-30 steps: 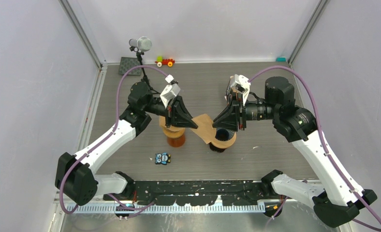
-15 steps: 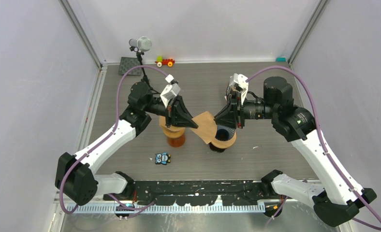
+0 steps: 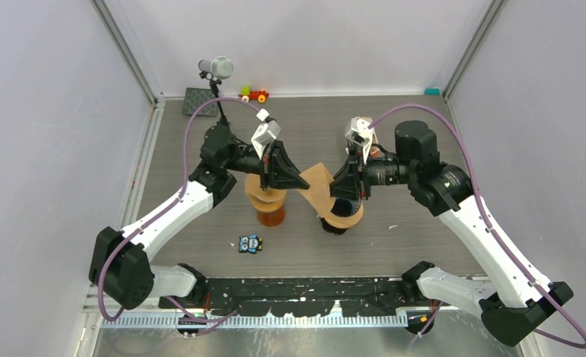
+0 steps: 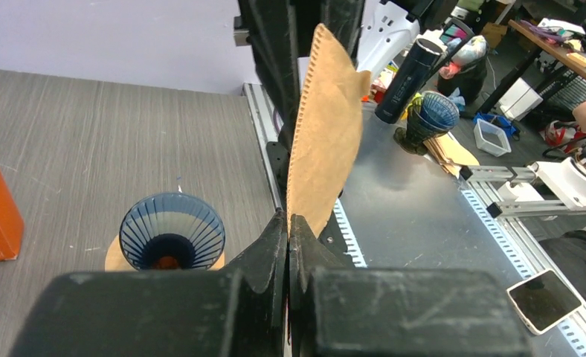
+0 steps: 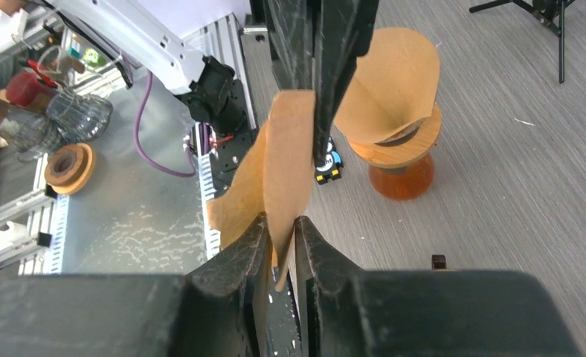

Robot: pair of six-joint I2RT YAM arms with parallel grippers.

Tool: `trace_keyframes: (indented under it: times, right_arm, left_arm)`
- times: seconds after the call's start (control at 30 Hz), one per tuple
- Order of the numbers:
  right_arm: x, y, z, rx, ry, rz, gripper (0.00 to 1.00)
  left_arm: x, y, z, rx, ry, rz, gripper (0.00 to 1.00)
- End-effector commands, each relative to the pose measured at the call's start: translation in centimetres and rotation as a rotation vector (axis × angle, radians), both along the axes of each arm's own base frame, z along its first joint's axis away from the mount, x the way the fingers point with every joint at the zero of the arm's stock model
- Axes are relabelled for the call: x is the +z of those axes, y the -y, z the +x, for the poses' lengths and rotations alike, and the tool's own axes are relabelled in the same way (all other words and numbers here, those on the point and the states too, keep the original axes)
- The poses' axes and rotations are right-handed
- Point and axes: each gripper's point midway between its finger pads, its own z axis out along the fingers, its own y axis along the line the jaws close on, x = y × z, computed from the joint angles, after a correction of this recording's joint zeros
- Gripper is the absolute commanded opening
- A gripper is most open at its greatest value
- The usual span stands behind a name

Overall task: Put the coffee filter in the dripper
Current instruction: Place the coffee filter in the coffee dripper.

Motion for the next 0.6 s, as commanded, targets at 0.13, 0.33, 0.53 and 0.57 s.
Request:
trace_keyframes:
  times: [0.13, 0.33, 0.53, 0.57]
  right_arm:
    - [1.8, -0.5, 1.6, -0.070, 0.038, 0.045, 0.01]
    - [1.9, 1.1, 5.8, -0.333, 0.061, -0.013, 0.00]
    - [2.1, 4.5, 10.8, -0.677, 0.066, -0.082, 0.00]
    - [2.3, 4.9, 11.4, -0.721, 0.060, -0.086, 0.00]
  left_arm:
    - [2.4, 0.4, 1.2, 0.058, 0.039, -0.063, 0.02]
    - [3.8, 0.8, 2.9, 0.155, 0.009, -0.073, 0.35]
    - [3.1, 0.6, 8.3, 0.444, -0.032, 0.094, 0.63]
    - [2.9, 0.4, 9.1, 0.488, -0.024, 0.121, 0.65]
